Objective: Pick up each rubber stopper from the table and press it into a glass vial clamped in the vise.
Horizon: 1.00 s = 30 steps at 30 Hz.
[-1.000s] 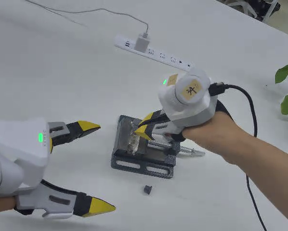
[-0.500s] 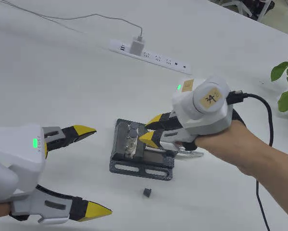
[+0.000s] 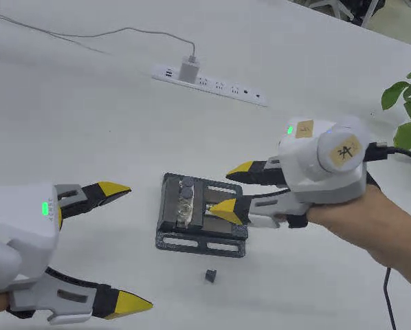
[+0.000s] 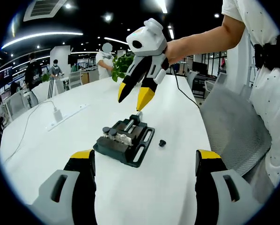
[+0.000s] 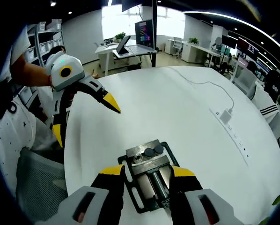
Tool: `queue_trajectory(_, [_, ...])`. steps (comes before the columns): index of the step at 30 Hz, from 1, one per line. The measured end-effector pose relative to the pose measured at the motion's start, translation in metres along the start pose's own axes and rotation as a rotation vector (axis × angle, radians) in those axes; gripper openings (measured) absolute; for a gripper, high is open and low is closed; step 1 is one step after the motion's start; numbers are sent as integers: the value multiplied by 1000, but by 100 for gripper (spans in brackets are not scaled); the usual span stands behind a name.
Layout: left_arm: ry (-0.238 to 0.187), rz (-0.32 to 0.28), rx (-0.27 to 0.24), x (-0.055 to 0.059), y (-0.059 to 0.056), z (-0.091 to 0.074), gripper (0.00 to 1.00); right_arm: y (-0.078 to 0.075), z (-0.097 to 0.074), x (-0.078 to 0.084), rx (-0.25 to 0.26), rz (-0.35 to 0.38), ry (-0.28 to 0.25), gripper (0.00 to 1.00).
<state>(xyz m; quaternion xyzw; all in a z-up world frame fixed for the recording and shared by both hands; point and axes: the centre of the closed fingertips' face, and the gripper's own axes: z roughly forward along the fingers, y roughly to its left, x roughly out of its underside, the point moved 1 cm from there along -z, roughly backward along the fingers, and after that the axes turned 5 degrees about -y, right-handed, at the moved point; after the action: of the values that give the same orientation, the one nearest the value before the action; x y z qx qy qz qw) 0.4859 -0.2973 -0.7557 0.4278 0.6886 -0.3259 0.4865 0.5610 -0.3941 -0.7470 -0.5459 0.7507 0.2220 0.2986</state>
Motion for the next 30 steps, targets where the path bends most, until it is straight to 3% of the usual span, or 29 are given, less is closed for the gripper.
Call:
queue_trajectory(14, [51,45,25,1,0,1,87,12,-22,24,5,46,-81,59])
queue_trajectory(30, [145,130,70,5,-11,6,86,29,-45,66,23,94,-159,75])
